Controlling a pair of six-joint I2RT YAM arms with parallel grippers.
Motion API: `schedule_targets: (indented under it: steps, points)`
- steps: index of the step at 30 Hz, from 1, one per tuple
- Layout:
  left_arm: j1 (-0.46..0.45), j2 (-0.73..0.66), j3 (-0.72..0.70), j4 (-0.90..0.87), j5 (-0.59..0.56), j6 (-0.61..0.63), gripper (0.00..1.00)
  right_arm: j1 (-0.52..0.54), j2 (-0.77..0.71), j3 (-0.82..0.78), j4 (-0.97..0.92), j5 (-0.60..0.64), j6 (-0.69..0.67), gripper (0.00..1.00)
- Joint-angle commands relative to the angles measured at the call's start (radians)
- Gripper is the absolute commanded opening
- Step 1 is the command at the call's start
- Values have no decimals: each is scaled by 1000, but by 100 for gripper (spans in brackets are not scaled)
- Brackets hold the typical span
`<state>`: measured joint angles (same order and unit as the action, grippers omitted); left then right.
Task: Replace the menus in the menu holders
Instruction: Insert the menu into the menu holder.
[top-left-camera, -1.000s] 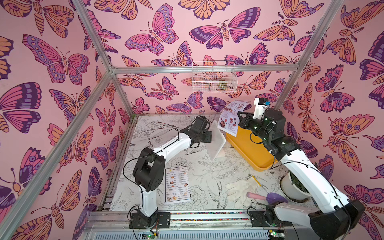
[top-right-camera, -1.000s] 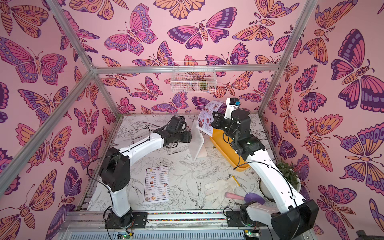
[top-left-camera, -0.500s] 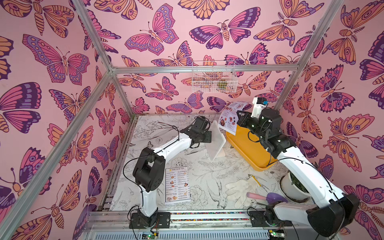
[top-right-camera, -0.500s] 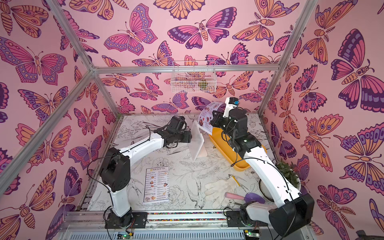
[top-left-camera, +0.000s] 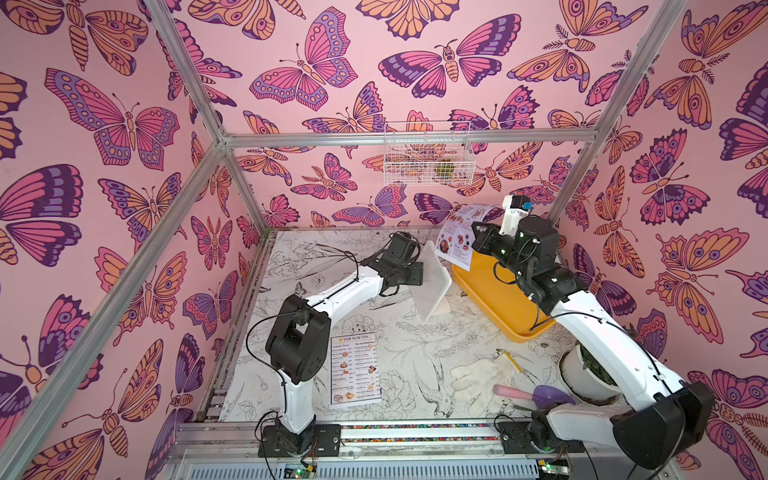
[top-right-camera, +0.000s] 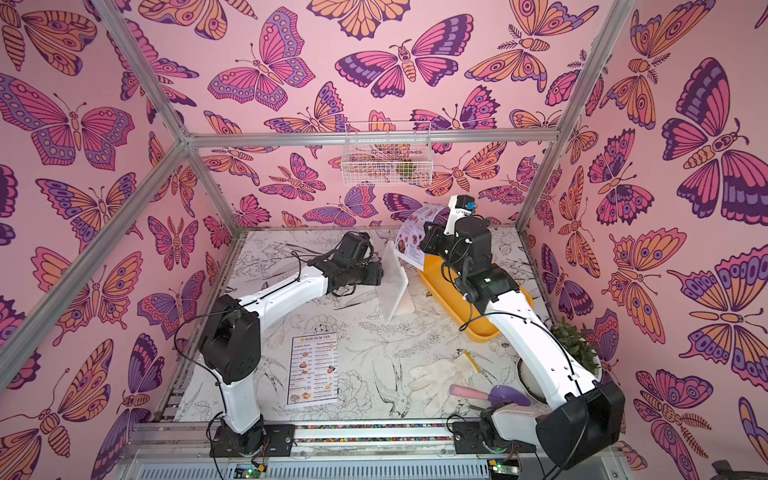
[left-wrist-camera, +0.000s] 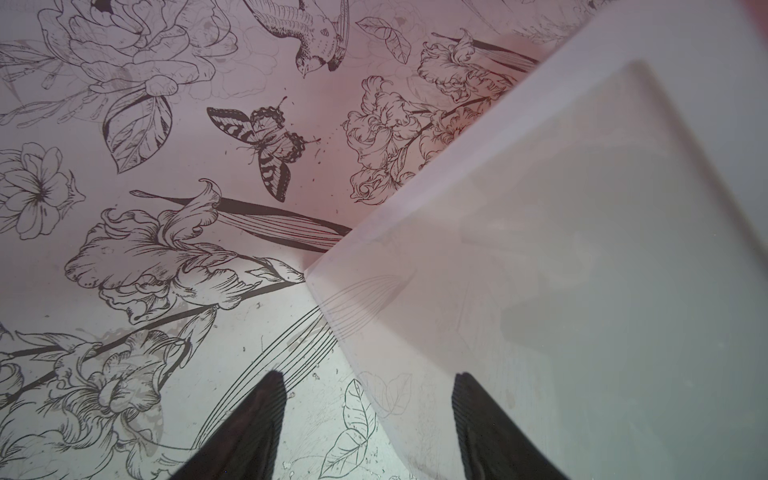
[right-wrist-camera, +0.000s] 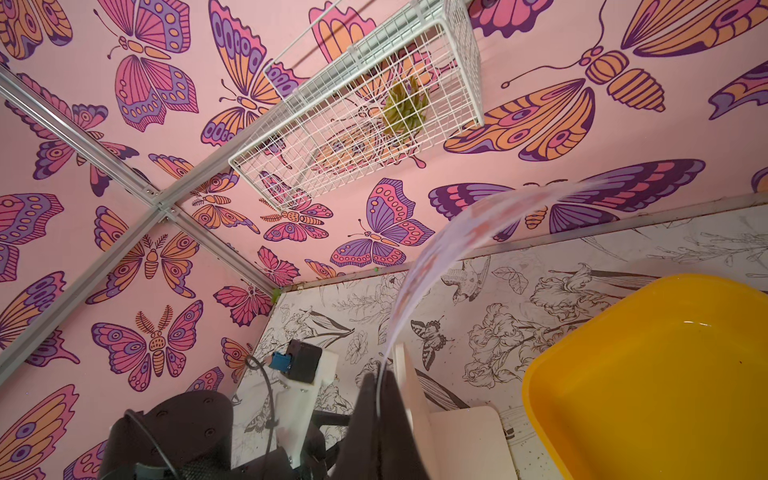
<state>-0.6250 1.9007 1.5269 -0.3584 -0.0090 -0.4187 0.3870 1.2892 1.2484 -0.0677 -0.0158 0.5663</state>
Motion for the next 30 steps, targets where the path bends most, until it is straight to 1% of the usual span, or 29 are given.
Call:
schedule_targets:
  steps: [1,5,11,18,25,30]
  points:
    - [-1,-6,-7,12,-19,18,67,3,-1,14,17,8,2,0]
    - [-1,-3,-4,12,-17,20,67,3,-17,12,36,14,4,0]
    - [-2,0,-1,13,-16,17,67,3,-15,42,18,18,-18,0]
    - [-4,0,1,12,-19,21,66,-8,-20,15,45,20,5,0]
    - [-5,4,4,12,-23,23,66,-15,-8,38,44,11,4,0]
    - [-4,3,7,12,-24,24,66,-17,0,27,43,11,4,0]
